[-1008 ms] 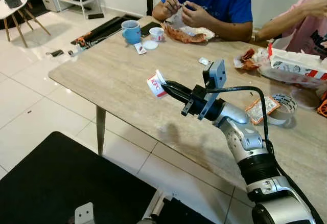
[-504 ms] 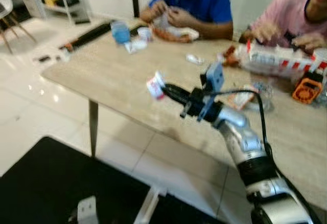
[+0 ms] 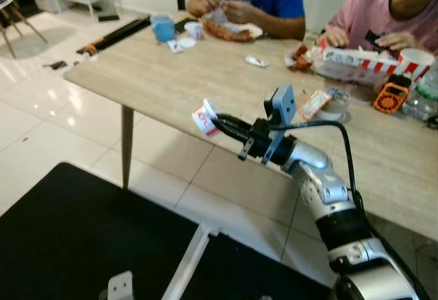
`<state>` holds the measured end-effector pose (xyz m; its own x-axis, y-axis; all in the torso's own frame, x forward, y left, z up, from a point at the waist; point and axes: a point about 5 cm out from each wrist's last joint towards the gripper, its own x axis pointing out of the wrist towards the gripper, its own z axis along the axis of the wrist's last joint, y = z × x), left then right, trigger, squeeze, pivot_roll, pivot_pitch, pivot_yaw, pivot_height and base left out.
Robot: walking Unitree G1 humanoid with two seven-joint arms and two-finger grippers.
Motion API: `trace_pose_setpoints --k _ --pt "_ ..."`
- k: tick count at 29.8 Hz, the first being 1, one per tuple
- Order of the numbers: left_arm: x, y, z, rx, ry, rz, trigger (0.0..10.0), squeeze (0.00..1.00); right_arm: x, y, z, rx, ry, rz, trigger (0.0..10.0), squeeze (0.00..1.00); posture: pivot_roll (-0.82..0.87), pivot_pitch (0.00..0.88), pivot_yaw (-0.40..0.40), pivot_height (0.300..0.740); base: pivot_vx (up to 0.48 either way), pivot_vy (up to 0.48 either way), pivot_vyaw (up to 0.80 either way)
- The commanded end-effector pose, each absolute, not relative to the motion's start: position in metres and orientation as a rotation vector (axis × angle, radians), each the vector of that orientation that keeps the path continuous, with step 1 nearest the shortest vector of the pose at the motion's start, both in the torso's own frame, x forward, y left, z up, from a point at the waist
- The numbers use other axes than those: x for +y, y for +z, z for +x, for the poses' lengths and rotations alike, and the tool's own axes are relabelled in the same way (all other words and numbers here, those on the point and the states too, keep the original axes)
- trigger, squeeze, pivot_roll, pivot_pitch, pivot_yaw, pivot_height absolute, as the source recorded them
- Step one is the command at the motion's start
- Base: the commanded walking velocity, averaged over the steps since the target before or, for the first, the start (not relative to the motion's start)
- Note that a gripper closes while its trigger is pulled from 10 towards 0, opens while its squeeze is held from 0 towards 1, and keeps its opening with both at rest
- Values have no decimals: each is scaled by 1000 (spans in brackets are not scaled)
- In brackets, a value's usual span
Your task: Restocking fridge
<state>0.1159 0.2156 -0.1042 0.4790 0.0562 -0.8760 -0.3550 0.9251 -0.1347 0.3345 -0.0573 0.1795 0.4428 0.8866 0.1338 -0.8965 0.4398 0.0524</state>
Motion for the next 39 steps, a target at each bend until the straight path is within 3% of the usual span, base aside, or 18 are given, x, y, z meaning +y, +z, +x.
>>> trace_pose_setpoints --k 1,9,27,39 --pt "216 -105 113 1058 257 -316 10000 0 -60 179 334 -91 1100 115 10000 0 -26 34 -8 740 -277 0 0" --pt "216 -105 115 1046 274 -331 10000 0 -59 175 335 -59 1089 109 10000 0 -27 43 -31 740 -275 0 0" --pt "212 -105 116 1027 294 -365 10000 0 -57 175 332 -11 1141 58 10000 0 -54 75 -40 740 -56 0 -702" --pt "216 -104 115 1038 306 -267 10000 0 -75 170 344 40 1052 -66 10000 0 -52 52 -39 740 0 0 -711"
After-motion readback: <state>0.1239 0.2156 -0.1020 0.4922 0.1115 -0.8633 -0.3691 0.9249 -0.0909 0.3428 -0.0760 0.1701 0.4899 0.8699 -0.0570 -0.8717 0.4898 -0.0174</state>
